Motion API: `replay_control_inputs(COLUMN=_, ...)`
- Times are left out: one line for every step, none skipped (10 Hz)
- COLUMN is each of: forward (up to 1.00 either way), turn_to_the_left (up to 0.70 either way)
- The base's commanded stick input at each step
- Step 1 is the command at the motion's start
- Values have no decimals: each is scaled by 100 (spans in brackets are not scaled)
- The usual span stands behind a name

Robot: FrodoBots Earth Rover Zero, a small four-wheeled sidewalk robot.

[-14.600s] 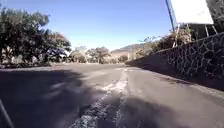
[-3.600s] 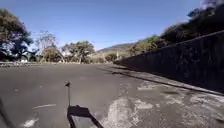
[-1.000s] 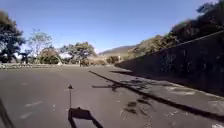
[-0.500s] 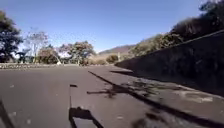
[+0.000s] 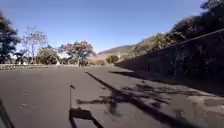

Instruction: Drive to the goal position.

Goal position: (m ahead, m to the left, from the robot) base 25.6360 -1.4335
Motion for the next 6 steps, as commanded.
replay_control_inputs(forward=100, turn_to_the_left=19)
replay_control_inputs(forward=100, turn_to_the_left=8)
replay_control_inputs(forward=100, turn_to_the_left=0)
replay_control_inputs(forward=100, turn_to_the_left=0)
replay_control_inputs(forward=100, turn_to_the_left=0)
replay_control_inputs(forward=100, turn_to_the_left=0)
